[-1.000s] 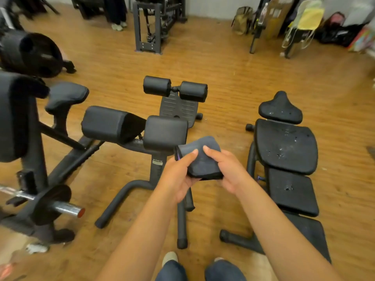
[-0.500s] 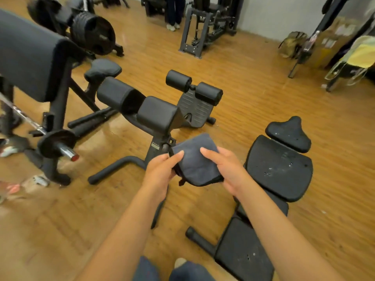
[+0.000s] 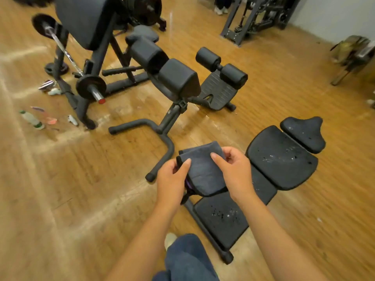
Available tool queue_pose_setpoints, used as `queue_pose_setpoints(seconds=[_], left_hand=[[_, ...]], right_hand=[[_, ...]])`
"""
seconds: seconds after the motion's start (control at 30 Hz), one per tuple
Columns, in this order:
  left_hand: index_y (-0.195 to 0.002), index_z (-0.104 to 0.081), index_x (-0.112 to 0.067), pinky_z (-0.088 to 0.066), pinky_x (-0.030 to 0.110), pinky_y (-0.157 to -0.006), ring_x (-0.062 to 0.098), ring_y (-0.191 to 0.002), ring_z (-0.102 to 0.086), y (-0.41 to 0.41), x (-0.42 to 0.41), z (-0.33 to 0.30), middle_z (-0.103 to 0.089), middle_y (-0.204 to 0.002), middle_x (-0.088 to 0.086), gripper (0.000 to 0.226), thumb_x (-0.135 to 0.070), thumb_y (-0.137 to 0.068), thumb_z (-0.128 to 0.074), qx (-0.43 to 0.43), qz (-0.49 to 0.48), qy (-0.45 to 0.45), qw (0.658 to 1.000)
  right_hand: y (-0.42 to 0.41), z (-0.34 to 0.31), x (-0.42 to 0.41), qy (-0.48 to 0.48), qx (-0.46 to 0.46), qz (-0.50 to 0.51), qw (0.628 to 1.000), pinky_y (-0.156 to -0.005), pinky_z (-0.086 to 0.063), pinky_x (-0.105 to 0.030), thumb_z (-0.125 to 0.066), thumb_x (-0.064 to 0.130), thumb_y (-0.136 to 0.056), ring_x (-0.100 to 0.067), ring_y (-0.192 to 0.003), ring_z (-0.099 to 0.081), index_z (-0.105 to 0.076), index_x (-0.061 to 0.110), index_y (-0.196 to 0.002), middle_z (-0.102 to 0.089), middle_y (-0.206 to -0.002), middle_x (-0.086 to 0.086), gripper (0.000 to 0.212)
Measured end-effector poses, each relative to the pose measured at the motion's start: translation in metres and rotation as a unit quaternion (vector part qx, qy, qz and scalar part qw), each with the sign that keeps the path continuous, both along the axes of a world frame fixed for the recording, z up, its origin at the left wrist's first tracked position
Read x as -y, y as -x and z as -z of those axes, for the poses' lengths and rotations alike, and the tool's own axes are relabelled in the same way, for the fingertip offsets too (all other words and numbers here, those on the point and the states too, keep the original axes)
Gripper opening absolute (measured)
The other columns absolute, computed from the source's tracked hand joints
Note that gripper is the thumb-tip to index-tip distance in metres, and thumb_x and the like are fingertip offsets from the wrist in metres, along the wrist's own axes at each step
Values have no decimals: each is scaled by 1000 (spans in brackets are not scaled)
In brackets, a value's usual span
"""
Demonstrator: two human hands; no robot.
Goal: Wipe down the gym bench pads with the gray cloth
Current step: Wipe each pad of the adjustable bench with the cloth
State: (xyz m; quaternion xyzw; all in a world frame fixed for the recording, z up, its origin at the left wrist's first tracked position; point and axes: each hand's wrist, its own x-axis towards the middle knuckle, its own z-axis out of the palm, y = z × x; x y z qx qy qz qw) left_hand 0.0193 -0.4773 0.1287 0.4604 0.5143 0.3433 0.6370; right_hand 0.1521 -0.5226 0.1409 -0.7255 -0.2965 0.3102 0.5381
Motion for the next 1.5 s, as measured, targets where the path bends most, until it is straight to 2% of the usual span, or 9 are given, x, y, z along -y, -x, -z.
queue_pose_setpoints(seconds=[0.37,0.57,0.67,0.83,0.97,1.07,1.27,1.4,1.5], left_hand=[[-93,-68,-10,-58,47,-70,24,-79,-70,-59,120,22,-73,-87,8,14,-22,-88,-61,-6,-94,77,993],[-93,-66,-9,-58,39,-66,22,-78,-71,-123,160,41,-73,-86,8,11,-17,-86,-63,7,-154,94,984],[-94,-66,-4,-57,32,-60,21,-75,-70,-138,171,53,-72,-86,10,14,-16,-86,-64,4,-193,95,977],[-89,-68,-8,-57,40,-67,24,-77,-70,-146,177,87,-73,-83,7,12,-19,-84,-66,-34,-236,97,966],[-86,-69,-12,-49,24,-50,12,-66,-68,-145,184,131,-73,-76,0,8,-19,-84,-66,-46,-248,95,963],[-85,-68,-14,-46,19,-48,7,-64,-67,-143,194,174,-72,-75,-1,7,-20,-85,-65,-62,-270,103,955],[-101,-65,-13,-57,27,-70,16,-81,-68,-135,202,272,-69,-89,6,14,-17,-92,-54,-97,-372,128,914],[-121,-60,-9,-49,35,-90,17,-103,-61,-130,188,346,-66,-110,5,35,-28,-94,-48,-265,-309,78,910],[-126,-55,-9,-43,23,-72,16,-96,-58,-138,172,391,-64,-105,2,42,-33,-97,-37,-371,-231,23,899]], right_hand=[[-75,26,88,37,-33,-119,992,-59,-54,-30,-67,21,-85,-16,-69,-66,-66,14,-78,-69,-74,-1,10],[-145,49,110,56,-83,-196,975,-61,-55,-30,-63,24,-88,-17,-73,-66,-62,6,-88,-69,-87,-13,19],[-162,61,112,82,-124,-240,959,-63,-56,-33,-62,26,-89,-18,-77,-67,-61,6,-90,-69,-88,-10,19],[-173,93,114,139,-214,-318,913,-73,-56,-38,-65,17,-85,-25,-90,-69,-70,7,-97,-73,-96,-10,16],[-168,135,120,207,-226,-346,887,-73,-56,-35,-64,14,-86,-24,-91,-69,-68,5,-102,-73,-97,-9,19],[-164,179,123,244,-235,-368,866,-79,-56,-39,-62,23,-88,-22,-93,-69,-67,10,-107,-73,-101,-7,24],[-163,279,122,265,-175,-320,892,-90,-51,-47,-58,36,-89,-21,-98,-67,-66,23,-109,-72,-104,-1,26],[-164,328,98,225,-80,-281,929,-85,-52,-39,-53,36,-92,-13,-94,-64,-64,28,-99,-69,-98,6,15],[-158,340,72,144,-8,-291,946,-79,-51,-28,-47,24,-96,0,-88,-58,-61,18,-99,-65,-96,-1,16]])
